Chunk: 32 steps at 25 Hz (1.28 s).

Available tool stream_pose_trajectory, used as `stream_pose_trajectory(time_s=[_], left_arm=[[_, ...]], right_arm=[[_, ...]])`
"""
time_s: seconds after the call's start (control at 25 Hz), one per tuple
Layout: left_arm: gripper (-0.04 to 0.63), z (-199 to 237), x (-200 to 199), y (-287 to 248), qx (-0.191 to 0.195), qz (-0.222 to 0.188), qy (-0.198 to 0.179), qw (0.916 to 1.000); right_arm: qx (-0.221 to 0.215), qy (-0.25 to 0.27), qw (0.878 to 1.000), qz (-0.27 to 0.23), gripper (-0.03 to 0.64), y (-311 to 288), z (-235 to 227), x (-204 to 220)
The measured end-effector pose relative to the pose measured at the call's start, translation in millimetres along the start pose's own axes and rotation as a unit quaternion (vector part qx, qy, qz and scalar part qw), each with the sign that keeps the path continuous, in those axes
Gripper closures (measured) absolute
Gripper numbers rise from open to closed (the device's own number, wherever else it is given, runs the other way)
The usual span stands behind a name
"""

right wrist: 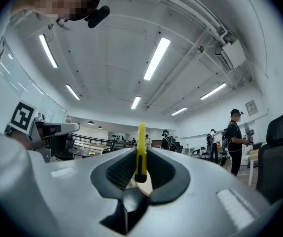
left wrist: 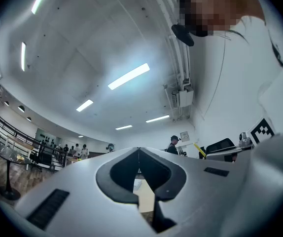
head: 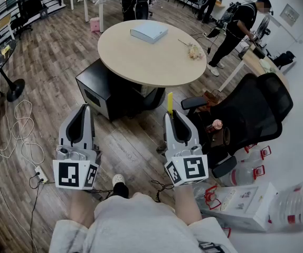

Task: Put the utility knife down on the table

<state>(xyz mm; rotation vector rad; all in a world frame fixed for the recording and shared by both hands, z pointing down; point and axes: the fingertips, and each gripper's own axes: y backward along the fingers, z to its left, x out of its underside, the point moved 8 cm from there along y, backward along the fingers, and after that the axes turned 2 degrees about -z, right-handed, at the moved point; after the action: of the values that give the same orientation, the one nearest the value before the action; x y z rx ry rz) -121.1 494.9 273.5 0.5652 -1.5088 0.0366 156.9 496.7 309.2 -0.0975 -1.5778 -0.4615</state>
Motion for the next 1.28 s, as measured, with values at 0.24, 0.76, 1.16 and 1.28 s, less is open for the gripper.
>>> stream_pose_trajectory(time_s=[0.24,0.76,1.16,1.28], left_arm=[[0.586,9.4,1.2,-14.5,0.004,-0.003,-0.001,1.0000],[0.586,57.4,16.8,-58.7,0.009,-0.011,-0.001,0.9999],[0.586,107.4,29.4,-80.1,0.022,-0.006,-0.007,0.9997],[0.586,115.1,37.8,-89.6,0.025,-0.003,0.001,0.9997]], right_arm=[[0.004,0.000,1.000,-0.001,0.543,-16.1,-1.7,1.4],[0.022,-0.006,1.000,-0.006,0.543,-79.1,-0.6,14.3],[0.035,-0.018,0.999,-0.017,0.543,-128.3,21.6,27.7],[0.033,-0.011,0.999,-0.002,0.543,-139.5,22.2,33.8]])
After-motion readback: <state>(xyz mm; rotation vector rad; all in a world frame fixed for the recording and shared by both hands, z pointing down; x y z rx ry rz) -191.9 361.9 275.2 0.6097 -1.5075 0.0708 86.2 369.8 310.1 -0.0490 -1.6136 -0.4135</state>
